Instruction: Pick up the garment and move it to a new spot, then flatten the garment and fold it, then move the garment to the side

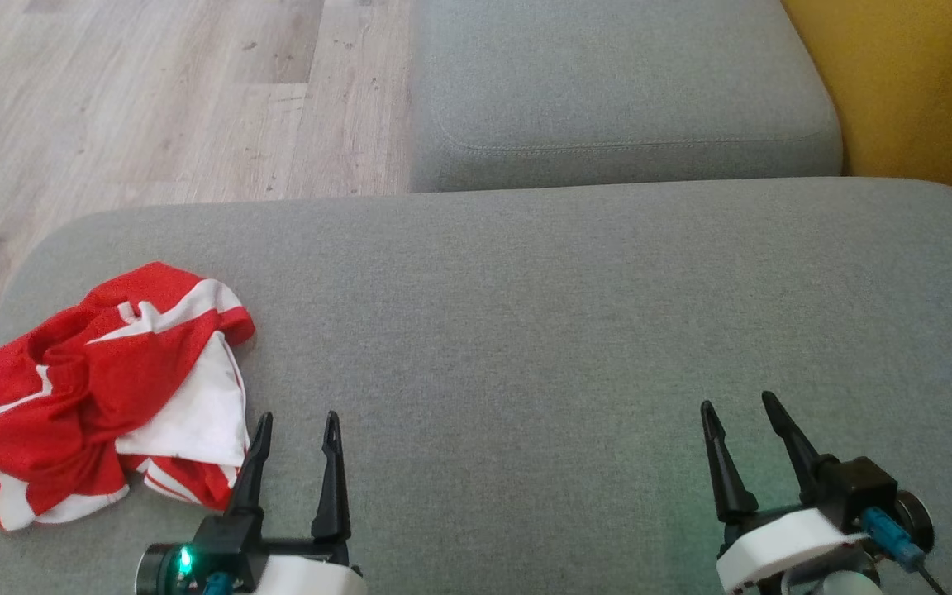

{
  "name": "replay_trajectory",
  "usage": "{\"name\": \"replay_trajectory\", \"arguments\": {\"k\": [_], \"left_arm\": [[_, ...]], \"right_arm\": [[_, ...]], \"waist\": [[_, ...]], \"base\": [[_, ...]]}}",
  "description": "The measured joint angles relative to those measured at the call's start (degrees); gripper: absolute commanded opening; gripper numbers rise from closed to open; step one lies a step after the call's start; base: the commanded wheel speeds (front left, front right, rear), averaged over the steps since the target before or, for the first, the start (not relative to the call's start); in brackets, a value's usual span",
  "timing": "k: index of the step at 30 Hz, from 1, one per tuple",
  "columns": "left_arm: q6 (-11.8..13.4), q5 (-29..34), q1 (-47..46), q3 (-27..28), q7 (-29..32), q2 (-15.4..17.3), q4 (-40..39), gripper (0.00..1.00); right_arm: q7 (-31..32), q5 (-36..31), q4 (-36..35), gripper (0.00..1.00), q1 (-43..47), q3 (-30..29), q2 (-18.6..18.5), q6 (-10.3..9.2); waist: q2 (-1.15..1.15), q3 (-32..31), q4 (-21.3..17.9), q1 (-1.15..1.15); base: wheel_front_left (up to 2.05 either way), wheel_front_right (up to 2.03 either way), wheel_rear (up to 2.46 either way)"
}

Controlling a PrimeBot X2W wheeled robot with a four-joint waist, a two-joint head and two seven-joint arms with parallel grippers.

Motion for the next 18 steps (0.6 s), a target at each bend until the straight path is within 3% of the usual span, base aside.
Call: {"name": "replay_trajectory", "arguments": {"k": [18], "left_arm": [[0.0,-0.1,0.1,0.0,0.0,0.0,1.0,1.00]], "right_arm": [[0.0,0.0,0.5,1.00,0.1,-0.2,0.0,0.00]], "waist": [[0.00,-0.4,-0.4,0.00]], "base": [[0.00,0.00,0.00]]}}
